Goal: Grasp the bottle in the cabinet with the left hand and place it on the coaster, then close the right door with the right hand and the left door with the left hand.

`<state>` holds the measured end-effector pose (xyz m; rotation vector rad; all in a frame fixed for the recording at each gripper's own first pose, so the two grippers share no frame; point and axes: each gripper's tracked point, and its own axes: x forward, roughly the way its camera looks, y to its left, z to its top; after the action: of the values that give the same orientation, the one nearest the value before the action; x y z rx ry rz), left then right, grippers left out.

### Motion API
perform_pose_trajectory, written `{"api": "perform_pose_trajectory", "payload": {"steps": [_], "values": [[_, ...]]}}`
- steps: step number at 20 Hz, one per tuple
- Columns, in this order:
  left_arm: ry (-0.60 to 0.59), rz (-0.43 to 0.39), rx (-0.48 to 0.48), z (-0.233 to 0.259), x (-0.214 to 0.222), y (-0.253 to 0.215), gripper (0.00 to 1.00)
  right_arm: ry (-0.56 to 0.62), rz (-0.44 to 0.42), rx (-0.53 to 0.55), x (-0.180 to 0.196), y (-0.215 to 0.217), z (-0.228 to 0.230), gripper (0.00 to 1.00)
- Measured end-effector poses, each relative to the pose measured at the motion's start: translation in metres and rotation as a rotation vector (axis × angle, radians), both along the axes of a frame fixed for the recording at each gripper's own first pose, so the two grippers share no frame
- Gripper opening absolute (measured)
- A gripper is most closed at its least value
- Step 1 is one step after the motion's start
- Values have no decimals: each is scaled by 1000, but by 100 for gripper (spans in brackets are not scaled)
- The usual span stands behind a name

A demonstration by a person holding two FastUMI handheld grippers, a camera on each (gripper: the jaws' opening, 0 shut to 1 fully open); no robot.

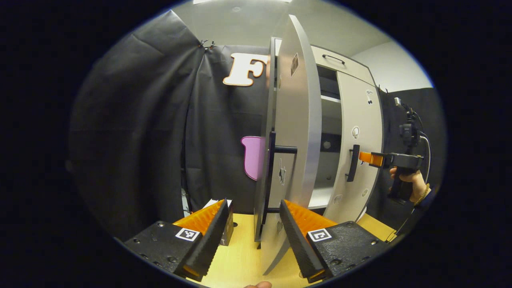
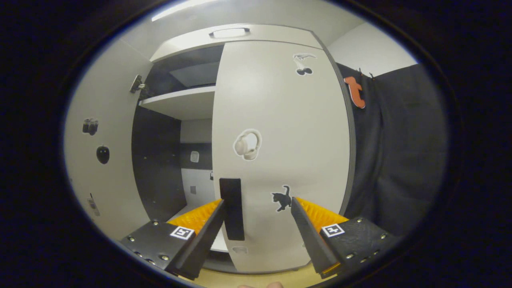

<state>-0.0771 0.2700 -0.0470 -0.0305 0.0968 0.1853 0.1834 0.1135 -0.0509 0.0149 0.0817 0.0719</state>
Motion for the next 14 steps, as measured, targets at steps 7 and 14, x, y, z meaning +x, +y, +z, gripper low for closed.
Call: {"api": "perform_pose_trajectory", "payload": {"steps": [7,14], "values": [[14,-170,-4,-5,21,-55,82,-3,-55,16,-23,-36,1,100],[3,-260,-3,-10,55,-95,82,-35,-164,-38,-54,-108,16,100]]}}
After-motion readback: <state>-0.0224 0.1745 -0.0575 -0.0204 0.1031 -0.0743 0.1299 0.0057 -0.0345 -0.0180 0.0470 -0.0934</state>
